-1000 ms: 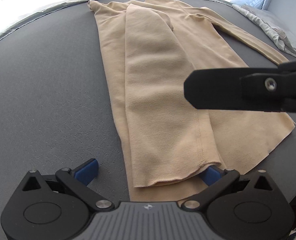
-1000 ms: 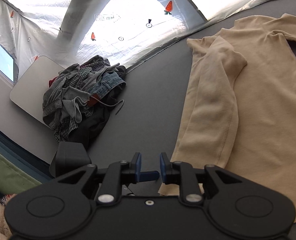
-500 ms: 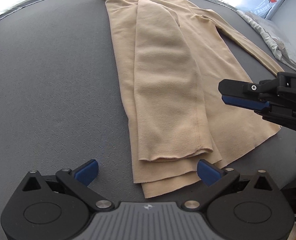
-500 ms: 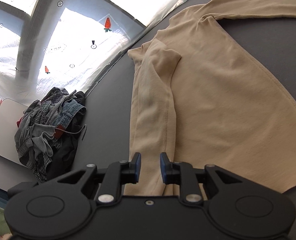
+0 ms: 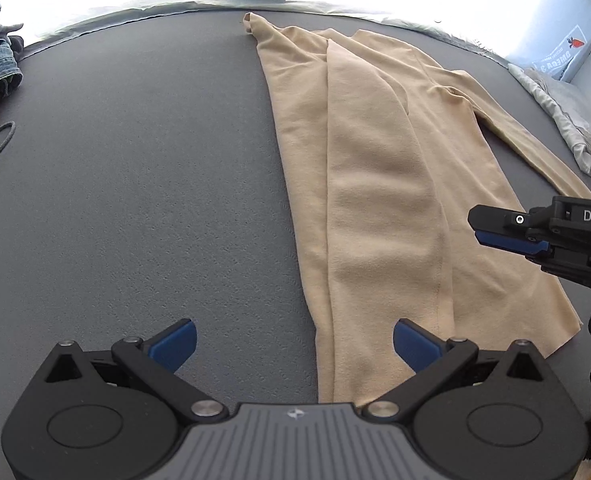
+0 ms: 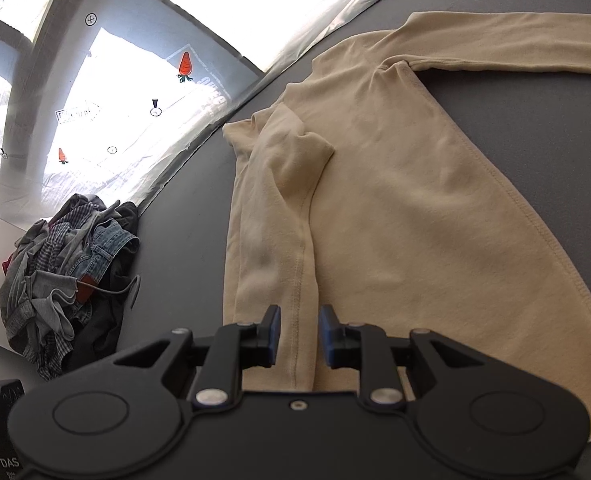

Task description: Fold clothes

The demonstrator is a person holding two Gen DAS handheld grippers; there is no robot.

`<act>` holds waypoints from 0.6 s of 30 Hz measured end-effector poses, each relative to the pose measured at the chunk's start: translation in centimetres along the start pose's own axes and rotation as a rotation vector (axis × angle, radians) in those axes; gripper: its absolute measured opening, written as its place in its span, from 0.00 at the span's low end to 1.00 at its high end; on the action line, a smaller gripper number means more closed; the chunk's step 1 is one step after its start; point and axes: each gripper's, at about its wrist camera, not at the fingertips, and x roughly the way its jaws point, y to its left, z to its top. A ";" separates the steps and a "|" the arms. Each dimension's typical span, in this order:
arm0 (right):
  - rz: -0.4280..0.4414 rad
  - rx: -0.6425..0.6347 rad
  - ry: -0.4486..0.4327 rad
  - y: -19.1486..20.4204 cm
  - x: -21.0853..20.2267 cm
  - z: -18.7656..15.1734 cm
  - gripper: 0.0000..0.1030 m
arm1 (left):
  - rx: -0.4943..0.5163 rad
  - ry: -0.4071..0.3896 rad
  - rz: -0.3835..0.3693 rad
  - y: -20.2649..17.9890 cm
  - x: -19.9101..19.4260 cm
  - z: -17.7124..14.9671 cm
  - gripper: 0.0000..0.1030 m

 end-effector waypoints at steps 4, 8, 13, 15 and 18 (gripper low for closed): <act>-0.028 -0.011 -0.010 0.0 1.1 1.7 0.23 | -0.004 -0.018 0.001 0.2 0.6 2.2 1.00; -0.054 -0.023 -0.035 -0.1 2.3 3.9 0.23 | -0.004 -0.048 -0.008 0.3 1.6 5.0 1.00; -0.081 -0.032 -0.061 -0.3 4.6 7.0 0.23 | -0.030 -0.086 -0.027 0.5 3.4 9.1 0.92; -0.098 -0.035 -0.065 -0.3 5.6 8.3 0.23 | -0.048 -0.096 -0.045 0.4 4.1 10.7 0.87; -0.095 -0.033 -0.051 -0.1 7.1 9.6 0.23 | -0.067 -0.119 -0.081 0.1 5.0 13.1 0.76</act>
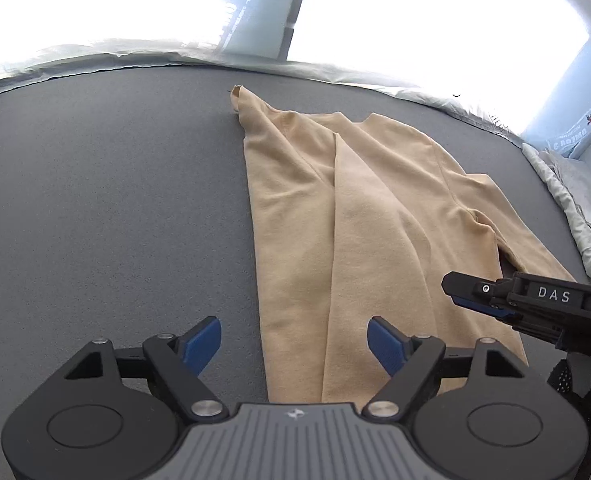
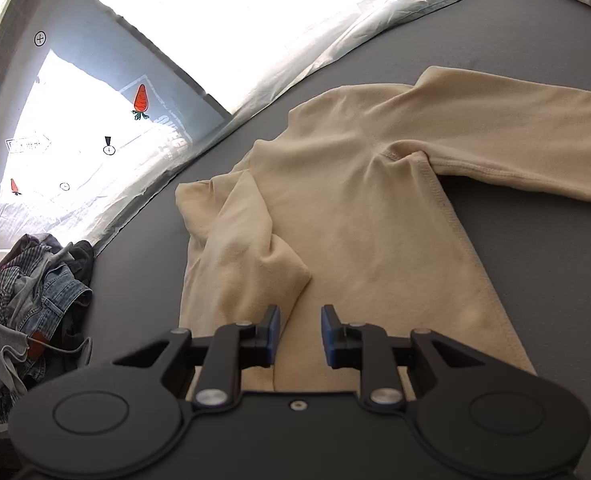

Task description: Fold clothes

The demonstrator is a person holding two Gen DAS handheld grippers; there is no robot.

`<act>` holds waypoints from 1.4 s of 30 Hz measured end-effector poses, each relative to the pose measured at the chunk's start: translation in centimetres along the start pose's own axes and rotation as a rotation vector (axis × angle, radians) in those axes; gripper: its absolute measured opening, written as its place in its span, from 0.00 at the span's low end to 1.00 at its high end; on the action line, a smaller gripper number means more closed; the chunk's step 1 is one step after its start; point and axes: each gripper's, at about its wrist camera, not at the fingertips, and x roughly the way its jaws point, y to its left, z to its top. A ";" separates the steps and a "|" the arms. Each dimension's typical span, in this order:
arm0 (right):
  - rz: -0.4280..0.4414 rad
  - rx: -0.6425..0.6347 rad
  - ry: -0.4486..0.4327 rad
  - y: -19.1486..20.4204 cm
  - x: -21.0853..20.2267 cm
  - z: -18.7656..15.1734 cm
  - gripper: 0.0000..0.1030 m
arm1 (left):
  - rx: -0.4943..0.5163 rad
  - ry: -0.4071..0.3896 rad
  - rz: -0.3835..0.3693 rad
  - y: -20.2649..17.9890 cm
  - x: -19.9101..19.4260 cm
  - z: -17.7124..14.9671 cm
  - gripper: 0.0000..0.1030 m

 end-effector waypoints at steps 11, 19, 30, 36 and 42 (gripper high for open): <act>0.066 0.109 0.042 0.1 3.9 1.4 0.23 | 0.061 0.023 -0.074 -2.0 4.6 2.9 0.38; 0.037 0.080 0.010 0.6 4.1 1.6 0.23 | 0.052 0.013 -0.057 -1.5 5.4 2.3 0.30; -0.076 -0.114 -0.032 2.6 4.1 1.3 0.02 | 0.040 -0.003 -0.053 -1.3 5.3 2.1 0.30; -0.224 -0.257 -0.080 3.0 2.3 1.1 0.02 | 0.069 -0.019 -0.029 -1.7 5.3 1.9 0.30; -0.281 -0.356 -0.050 3.6 3.1 0.6 0.06 | 0.094 -0.022 -0.014 -2.0 5.3 1.8 0.30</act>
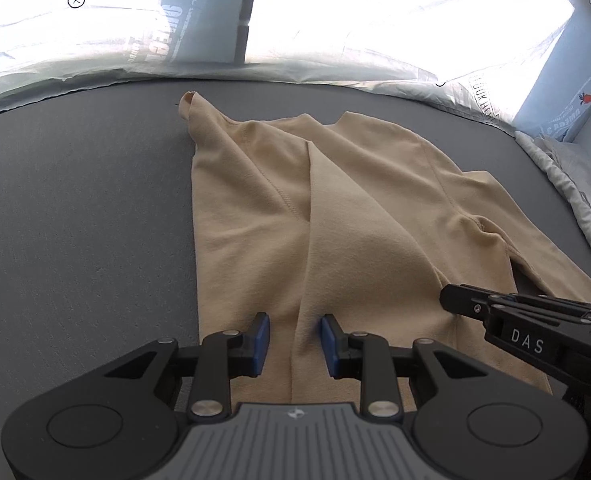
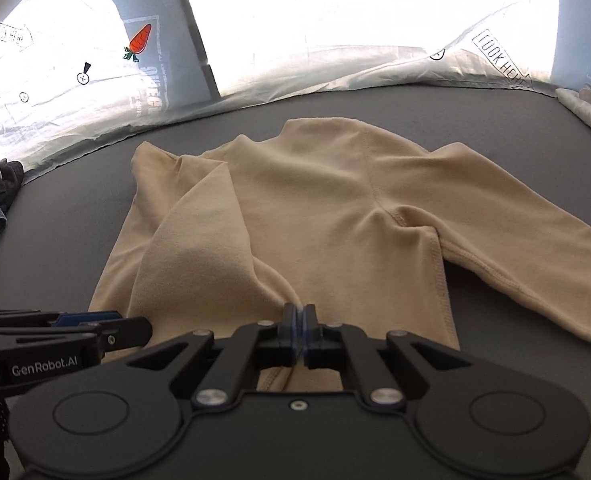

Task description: Fold clothes

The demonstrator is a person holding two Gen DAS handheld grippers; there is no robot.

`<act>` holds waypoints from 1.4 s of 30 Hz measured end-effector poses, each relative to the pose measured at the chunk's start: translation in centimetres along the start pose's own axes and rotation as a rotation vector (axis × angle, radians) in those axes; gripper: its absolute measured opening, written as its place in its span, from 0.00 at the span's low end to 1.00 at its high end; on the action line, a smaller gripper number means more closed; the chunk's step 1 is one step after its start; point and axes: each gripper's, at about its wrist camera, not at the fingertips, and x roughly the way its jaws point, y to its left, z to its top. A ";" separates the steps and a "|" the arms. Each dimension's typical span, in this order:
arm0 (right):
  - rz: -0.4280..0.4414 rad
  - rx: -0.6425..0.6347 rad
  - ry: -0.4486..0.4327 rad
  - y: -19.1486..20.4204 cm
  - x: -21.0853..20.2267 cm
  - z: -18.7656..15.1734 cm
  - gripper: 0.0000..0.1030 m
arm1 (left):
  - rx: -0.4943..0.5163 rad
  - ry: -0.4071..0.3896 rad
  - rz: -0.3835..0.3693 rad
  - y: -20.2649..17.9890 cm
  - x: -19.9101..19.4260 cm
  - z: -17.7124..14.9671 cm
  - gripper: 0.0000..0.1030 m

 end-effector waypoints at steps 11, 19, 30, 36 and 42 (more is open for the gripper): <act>-0.093 0.086 -0.044 -6.0 -4.7 -2.2 0.34 | -0.004 0.076 0.053 -2.0 -2.2 -1.1 0.48; -0.193 0.128 -0.074 -10.8 -8.5 -5.0 0.38 | 0.002 0.124 0.129 -4.0 -4.7 -6.7 0.57; -0.313 0.130 -0.105 -18.5 -11.7 -7.3 0.44 | -0.020 0.087 0.236 -6.3 -4.7 -9.6 0.91; -0.434 0.176 -0.136 -24.2 -12.0 -7.0 0.50 | -0.061 0.090 0.266 -6.6 -4.2 -9.5 0.99; -0.532 0.293 -0.145 -29.4 -11.4 -7.2 0.57 | -0.068 0.111 0.267 -6.4 -4.0 -9.2 1.00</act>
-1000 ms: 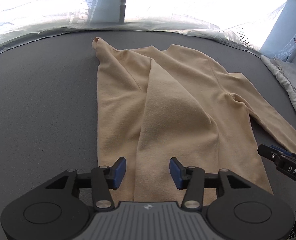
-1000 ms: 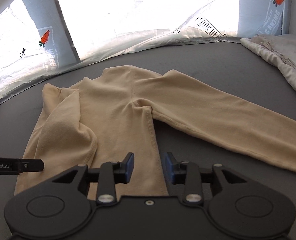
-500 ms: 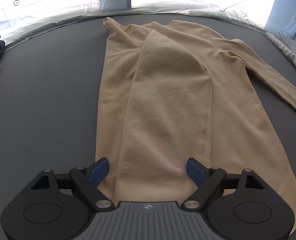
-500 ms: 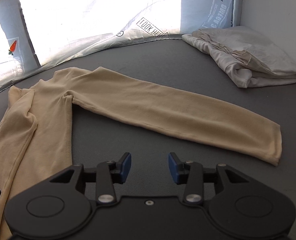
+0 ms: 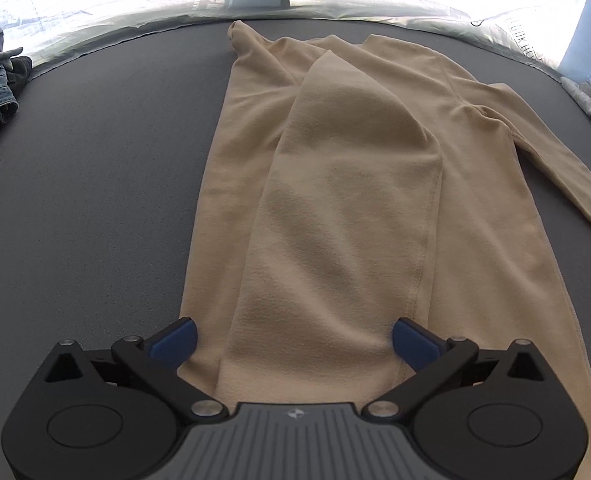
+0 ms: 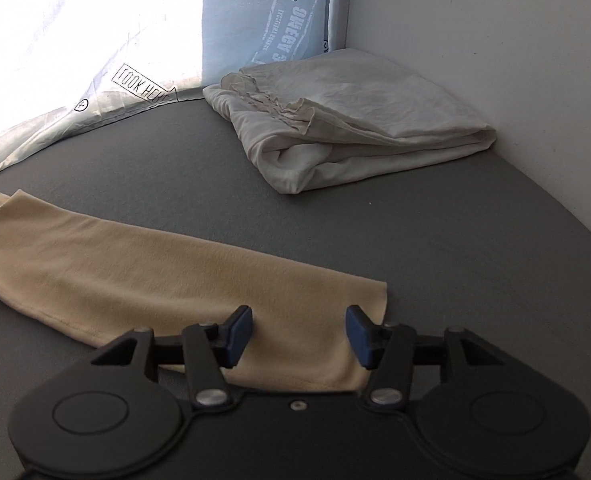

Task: Fold clothes
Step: 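Move the right gripper to the sleeve cuff and grasp it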

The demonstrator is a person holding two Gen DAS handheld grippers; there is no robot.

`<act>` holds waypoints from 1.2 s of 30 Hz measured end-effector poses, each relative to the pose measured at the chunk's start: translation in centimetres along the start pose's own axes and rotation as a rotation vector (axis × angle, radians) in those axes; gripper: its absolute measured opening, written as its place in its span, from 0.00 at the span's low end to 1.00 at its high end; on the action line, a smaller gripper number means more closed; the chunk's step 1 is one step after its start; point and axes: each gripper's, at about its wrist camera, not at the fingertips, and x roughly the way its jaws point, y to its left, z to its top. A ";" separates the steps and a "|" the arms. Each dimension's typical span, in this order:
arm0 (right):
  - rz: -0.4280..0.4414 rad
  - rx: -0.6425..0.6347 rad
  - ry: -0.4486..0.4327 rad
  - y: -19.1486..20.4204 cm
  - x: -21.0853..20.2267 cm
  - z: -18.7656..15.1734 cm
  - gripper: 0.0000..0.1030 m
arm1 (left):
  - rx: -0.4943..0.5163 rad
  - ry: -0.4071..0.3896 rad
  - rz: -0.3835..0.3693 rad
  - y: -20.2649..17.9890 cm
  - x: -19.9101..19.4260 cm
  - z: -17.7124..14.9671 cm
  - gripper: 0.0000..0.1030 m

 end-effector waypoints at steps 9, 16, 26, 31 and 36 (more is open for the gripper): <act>-0.027 0.102 -0.030 -1.0 0.6 -0.4 0.69 | 0.005 0.012 -0.003 0.0 0.1 0.3 1.00; -0.001 0.106 -0.024 -1.5 0.2 -0.4 0.41 | 0.013 0.007 -0.009 0.1 0.2 0.2 1.00; 0.397 0.703 0.093 -4.0 0.6 -1.3 0.05 | 0.018 0.007 -0.011 0.1 0.2 0.3 1.00; 0.668 0.831 0.199 0.0 1.1 -2.1 0.05 | 0.019 0.000 -0.013 0.1 0.2 0.1 1.00; 0.855 0.695 0.356 7.6 0.7 -1.9 0.05 | 0.020 -0.006 -0.014 0.1 0.1 0.0 1.00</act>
